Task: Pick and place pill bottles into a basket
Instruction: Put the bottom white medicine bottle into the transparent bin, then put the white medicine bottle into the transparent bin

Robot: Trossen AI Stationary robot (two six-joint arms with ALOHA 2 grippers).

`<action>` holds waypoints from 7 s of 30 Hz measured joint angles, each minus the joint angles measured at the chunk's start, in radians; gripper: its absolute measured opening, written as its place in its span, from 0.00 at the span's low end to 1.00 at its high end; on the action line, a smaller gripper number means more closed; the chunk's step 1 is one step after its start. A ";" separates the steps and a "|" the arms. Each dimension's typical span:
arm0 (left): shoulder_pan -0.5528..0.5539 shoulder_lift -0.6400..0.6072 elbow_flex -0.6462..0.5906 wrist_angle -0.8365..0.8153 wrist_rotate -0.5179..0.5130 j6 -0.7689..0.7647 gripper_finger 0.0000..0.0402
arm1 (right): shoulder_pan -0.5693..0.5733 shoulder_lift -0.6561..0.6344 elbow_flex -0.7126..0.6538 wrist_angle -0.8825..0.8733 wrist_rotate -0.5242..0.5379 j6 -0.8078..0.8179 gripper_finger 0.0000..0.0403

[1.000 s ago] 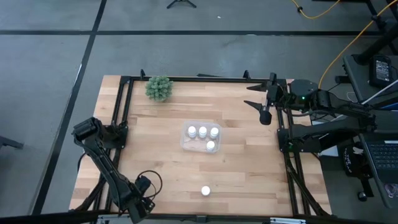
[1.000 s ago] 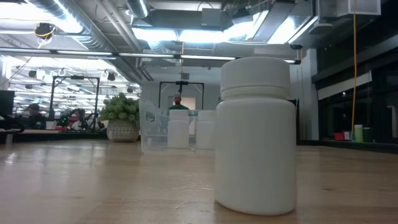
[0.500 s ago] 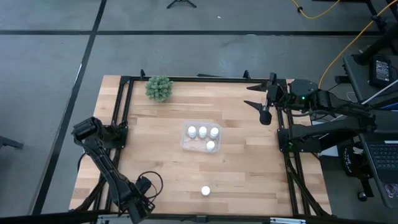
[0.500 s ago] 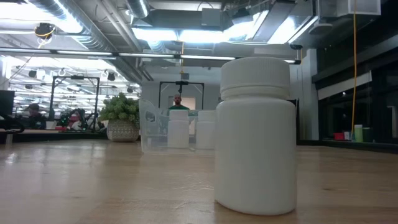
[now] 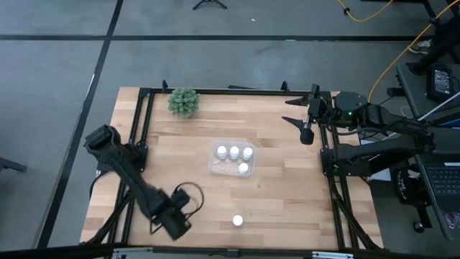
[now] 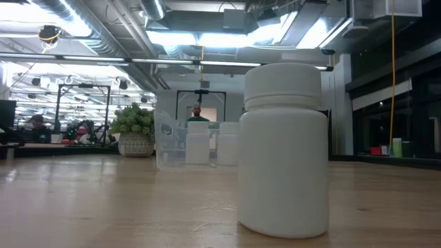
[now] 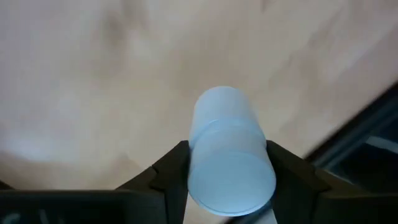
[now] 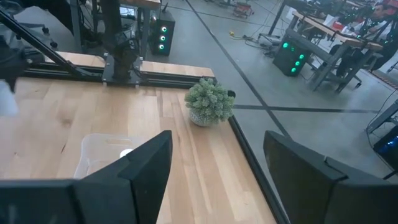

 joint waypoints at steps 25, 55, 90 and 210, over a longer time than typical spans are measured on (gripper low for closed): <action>0.673 -0.097 0.149 -0.071 -0.035 1.263 0.41 | 0.000 0.000 0.000 -0.074 0.000 0.109 0.63; 0.701 0.245 0.349 -0.145 0.022 1.599 0.41 | 0.003 0.000 0.000 -0.166 -0.003 0.183 0.63; 0.711 0.305 0.280 -0.084 0.048 1.636 0.41 | 0.002 0.000 0.000 -0.186 -0.022 0.185 0.63; 1.043 -1.657 -1.123 0.941 -0.026 1.241 0.65 | 0.002 0.056 0.000 -0.102 -0.101 0.160 0.63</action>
